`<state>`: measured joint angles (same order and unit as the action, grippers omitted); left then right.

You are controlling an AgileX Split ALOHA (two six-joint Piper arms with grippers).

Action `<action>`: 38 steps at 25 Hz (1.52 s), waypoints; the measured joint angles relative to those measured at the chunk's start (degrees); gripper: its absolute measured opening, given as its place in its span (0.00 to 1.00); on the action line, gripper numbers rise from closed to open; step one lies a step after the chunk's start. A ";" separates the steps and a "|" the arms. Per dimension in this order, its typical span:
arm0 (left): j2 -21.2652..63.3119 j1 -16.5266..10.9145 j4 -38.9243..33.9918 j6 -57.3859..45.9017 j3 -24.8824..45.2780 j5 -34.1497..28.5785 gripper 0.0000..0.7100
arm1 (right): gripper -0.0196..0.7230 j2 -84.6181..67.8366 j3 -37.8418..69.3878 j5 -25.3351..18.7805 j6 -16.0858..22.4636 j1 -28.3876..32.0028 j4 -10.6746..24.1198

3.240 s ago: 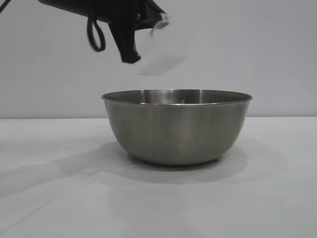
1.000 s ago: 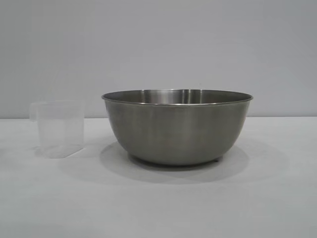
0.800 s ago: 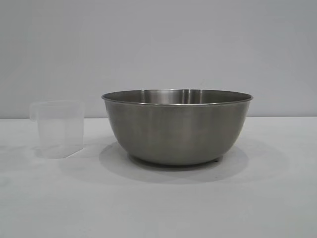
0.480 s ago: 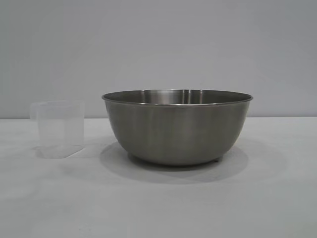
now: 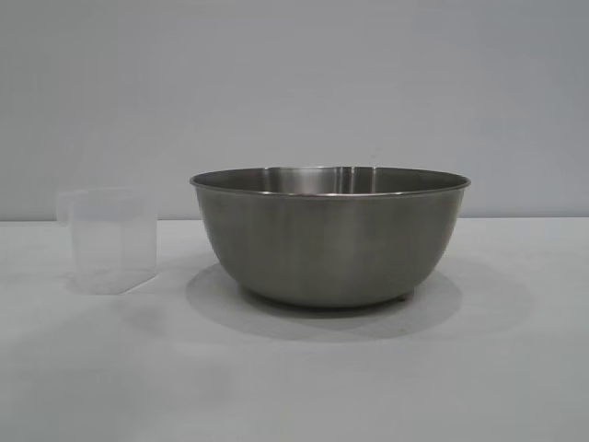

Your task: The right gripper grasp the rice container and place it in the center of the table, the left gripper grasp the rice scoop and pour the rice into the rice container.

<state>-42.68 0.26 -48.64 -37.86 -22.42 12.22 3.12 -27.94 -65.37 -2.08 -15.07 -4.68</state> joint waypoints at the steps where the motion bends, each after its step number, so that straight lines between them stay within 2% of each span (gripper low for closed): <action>1: 2.55 0.94 -1.12 -1.51 0.00 -2.10 0.27 | 0.43 0.00 0.00 0.00 0.00 0.00 0.00; 8: 16.25 7.31 -3.31 -5.61 0.00 -14.85 0.27 | 0.43 0.00 0.00 0.00 0.00 0.00 0.00; 13: 21.12 12.16 -1.89 -3.99 0.00 -24.71 0.27 | 0.43 0.00 0.00 0.00 0.00 0.00 0.00; 16: 21.50 15.29 6.34 5.29 -0.70 -30.20 0.27 | 0.43 0.00 0.00 0.00 0.00 0.00 0.00; 19: 21.50 17.78 18.38 19.09 -4.32 -39.67 0.27 | 0.43 0.00 0.00 0.00 0.00 0.00 0.00; 21: 21.50 18.44 25.02 25.22 -7.84 -47.04 0.27 | 0.43 0.00 0.00 0.00 0.00 0.00 0.00; 26: 21.83 18.44 36.93 35.72 -16.85 -59.40 0.27 | 0.43 0.00 0.00 0.00 0.00 0.00 0.00; 32: 22.11 18.44 51.37 42.86 -19.94 -76.03 0.27 | 0.43 0.00 0.00 0.00 0.00 0.00 0.00; 34: 22.48 18.44 53.84 44.25 -19.98 -79.00 0.27 | 0.43 0.00 0.00 0.00 0.00 0.00 0.00; 38: 25.64 18.44 53.57 44.82 -19.98 -80.64 0.27 | 0.43 0.00 0.00 0.00 0.00 0.00 0.00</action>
<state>-17.05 18.71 4.93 6.96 -42.40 -68.42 3.12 -27.94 -65.37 -2.08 -15.07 -4.68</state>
